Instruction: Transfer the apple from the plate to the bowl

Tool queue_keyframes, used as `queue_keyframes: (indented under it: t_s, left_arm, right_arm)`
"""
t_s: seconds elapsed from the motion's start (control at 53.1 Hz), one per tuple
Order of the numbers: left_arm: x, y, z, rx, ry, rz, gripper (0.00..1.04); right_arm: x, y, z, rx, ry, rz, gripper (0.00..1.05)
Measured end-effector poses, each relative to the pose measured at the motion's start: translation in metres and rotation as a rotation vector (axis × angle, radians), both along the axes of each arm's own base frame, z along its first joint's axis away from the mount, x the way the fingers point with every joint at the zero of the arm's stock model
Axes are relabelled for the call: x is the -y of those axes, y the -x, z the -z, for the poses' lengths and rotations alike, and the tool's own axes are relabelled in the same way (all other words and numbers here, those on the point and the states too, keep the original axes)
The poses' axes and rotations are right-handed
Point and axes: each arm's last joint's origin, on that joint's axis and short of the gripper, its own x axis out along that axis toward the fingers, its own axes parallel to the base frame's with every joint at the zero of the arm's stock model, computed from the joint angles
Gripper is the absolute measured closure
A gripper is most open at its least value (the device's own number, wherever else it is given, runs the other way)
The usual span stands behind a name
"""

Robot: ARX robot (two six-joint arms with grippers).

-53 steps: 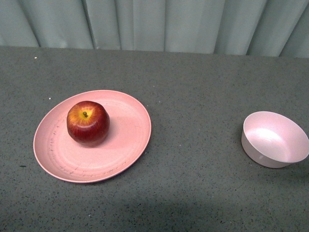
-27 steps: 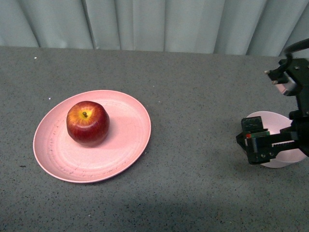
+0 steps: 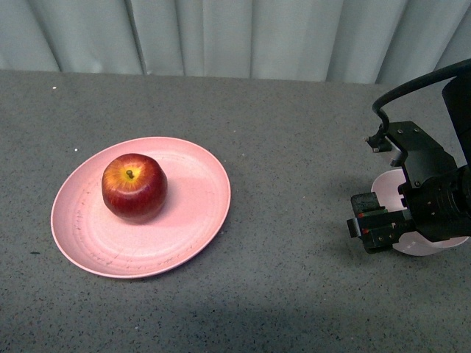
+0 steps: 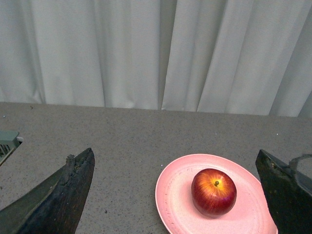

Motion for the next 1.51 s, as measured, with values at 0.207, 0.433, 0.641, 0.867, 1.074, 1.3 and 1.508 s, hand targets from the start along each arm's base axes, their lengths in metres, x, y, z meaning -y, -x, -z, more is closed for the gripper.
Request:
queue_keyframes:
  t_s: [0.207, 0.433, 0.641, 0.867, 1.074, 1.3, 1.508]
  left_arm:
    - [0.000, 0.000, 0.000, 0.000, 0.000, 0.000, 0.07]
    - [0.000, 0.000, 0.000, 0.000, 0.000, 0.000, 0.07]
    - [0.000, 0.000, 0.000, 0.000, 0.000, 0.000, 0.07]
    - [0.000, 0.000, 0.000, 0.000, 0.000, 0.000, 0.07]
    - [0.000, 0.000, 0.000, 0.000, 0.000, 0.000, 0.07]
    - [0.000, 0.000, 0.000, 0.000, 0.000, 0.000, 0.07]
    - [0.000, 0.000, 0.000, 0.000, 0.000, 0.000, 0.07]
  right_arm:
    - [0.000, 0.000, 0.000, -0.009, 0.010, 0.000, 0.81]
    - [-0.002, -0.001, -0.004, 0.012, 0.042, -0.029, 1.04]
    - [-0.022, 0.008, -0.022, 0.010, -0.029, -0.171, 1.04]
    - [-0.063, 0.013, -0.037, 0.049, -0.132, -0.338, 1.04]
    - [-0.089, 0.007, -0.027, 0.050, -0.145, -0.396, 1.04]
    - [-0.100, -0.004, -0.020, 0.065, -0.148, -0.406, 1.04]
    - [-0.107, -0.009, -0.018, 0.079, -0.173, -0.412, 1.04]
